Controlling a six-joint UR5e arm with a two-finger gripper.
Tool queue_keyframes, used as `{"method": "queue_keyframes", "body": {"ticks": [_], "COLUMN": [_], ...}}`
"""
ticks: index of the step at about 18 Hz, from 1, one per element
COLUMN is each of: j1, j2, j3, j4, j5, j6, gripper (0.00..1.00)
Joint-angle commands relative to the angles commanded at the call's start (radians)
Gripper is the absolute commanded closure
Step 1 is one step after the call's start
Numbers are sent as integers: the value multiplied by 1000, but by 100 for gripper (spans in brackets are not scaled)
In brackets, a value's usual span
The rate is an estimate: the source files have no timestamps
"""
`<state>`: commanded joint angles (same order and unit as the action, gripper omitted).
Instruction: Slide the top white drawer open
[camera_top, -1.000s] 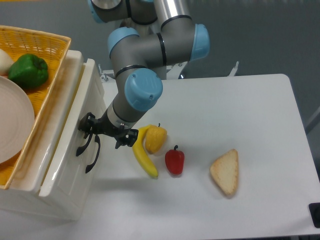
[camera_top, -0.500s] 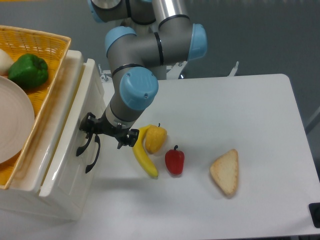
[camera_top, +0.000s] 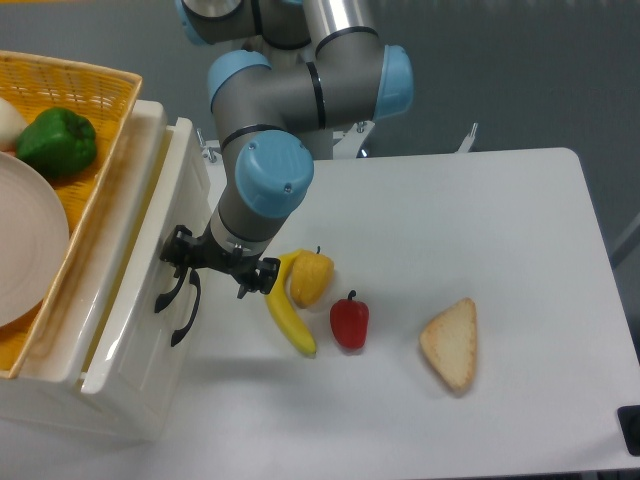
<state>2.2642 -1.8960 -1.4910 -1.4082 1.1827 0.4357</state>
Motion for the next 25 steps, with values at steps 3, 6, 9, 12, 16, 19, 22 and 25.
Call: {"method": "queue_keyframes", "body": {"ticks": [3,6,9,12,16,19,22,25], "j1": [0,0,-2,-8,-14,-15,-17,-17], "j2": [2,0,-2,-2,-2,-3,-3,-5], "j3": [0,0,-3,-6,-8,-6,-3,-2], "j4": [2,2,2,3,3,3,3,5], "j5": [5,5,5,5,6,21,48,49], "j6": [0,0,-2,-2,-2,0,2,5], "gripper": [0,0,0,0,0,0,0,0]}}
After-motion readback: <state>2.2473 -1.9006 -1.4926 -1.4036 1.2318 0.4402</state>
